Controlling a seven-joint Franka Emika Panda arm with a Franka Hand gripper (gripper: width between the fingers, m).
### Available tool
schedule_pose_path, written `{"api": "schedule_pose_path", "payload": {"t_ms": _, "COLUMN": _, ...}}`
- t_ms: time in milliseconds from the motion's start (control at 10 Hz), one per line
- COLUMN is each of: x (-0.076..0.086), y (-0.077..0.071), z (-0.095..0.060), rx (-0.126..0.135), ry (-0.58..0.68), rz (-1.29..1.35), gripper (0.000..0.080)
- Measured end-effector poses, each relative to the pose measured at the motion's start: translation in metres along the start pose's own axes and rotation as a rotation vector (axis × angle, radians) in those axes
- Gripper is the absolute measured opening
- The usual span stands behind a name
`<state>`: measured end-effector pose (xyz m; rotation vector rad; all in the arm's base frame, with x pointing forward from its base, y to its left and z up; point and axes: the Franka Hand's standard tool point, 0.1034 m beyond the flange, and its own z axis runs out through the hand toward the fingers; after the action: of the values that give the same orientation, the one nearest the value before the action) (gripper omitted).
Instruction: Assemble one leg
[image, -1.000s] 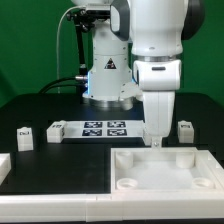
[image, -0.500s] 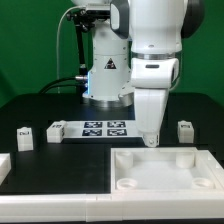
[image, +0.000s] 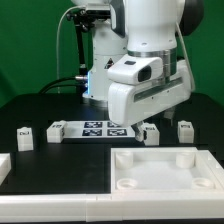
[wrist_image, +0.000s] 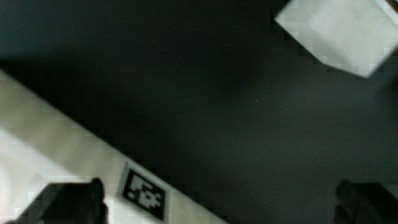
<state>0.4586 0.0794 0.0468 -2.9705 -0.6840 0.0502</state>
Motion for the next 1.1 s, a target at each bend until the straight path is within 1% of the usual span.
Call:
{"api": "schedule_pose_path", "payload": {"t_ms": 100, "x": 0.001, "y": -0.005, "z": 0.001, "rx": 0.004, "ry": 0.003, "rz": 0.099, "gripper": 0.0649}}
{"api": "schedule_pose_path", "payload": {"t_ms": 300, "x": -0.002, "y": -0.022, "z": 0.005, "rx": 0.022, "ry": 0.003, "rz": 0.389, "gripper": 0.0649}}
{"api": "schedule_pose_path", "payload": {"t_ms": 400, "x": -0.003, "y": -0.032, "z": 0.006, "rx": 0.030, "ry": -0.003, "rz": 0.492, "gripper": 0.0649}}
{"api": "schedule_pose_path", "payload": {"t_ms": 600, "x": 0.001, "y": -0.050, "z": 0.006, "rx": 0.034, "ry": -0.005, "rz": 0.468, "gripper": 0.0649}}
{"api": "schedule_pose_path", "payload": {"t_ms": 900, "x": 0.003, "y": -0.076, "z": 0.009, "rx": 0.041, "ry": -0.013, "rz": 0.434, "gripper": 0.0649}}
{"api": "schedule_pose_path", "payload": {"t_ms": 1000, "x": 0.004, "y": -0.079, "z": 0.010, "rx": 0.042, "ry": -0.014, "rz": 0.427, "gripper": 0.0649}}
{"api": "schedule_pose_path", "payload": {"t_ms": 1100, "x": 0.003, "y": -0.078, "z": 0.010, "rx": 0.043, "ry": -0.028, "rz": 0.423, "gripper": 0.0649}}
